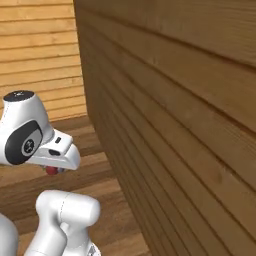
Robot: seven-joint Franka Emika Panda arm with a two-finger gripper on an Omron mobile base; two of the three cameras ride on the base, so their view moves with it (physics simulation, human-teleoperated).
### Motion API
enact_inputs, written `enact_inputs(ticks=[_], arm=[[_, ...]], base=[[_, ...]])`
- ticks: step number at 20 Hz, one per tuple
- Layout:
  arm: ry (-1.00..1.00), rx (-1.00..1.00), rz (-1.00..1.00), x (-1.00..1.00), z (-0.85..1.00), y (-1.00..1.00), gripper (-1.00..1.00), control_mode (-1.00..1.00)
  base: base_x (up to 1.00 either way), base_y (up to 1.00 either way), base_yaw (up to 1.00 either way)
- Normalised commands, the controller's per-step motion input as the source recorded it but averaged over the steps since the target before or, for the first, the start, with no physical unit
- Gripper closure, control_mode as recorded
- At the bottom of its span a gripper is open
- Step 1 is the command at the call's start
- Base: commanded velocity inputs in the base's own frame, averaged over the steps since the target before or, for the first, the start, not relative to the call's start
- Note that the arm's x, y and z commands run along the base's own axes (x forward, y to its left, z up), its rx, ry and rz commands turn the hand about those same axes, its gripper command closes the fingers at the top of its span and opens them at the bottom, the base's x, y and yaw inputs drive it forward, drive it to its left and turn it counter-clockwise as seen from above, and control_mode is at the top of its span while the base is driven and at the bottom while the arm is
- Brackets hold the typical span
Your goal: Take the strawberry from the fridge and place it on top of the pancake, located on the dining counter.
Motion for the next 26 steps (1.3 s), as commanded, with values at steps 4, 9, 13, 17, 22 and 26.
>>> enact_inputs(ticks=[4,9,13,17,22,26], arm=[[0.00,0.00,0.00,0.00,0.00,0.00,1.00,1.00],[0.00,0.00,0.00,0.00,0.00,0.00,1.00,1.00],[0.00,0.00,0.00,0.00,0.00,0.00,1.00,1.00],[0.00,0.00,0.00,0.00,0.00,0.00,1.00,1.00],[0.00,0.00,0.00,0.00,0.00,0.00,1.00,1.00],[0.00,0.00,0.00,0.00,0.00,0.00,1.00,1.00]], base=[[0.59,0.00,0.87],[0.51,-0.17,0.91],[0.54,-0.17,0.93],[0.62,-0.22,0.89],[0.80,-0.27,0.85],[0.68,-0.21,0.87]])
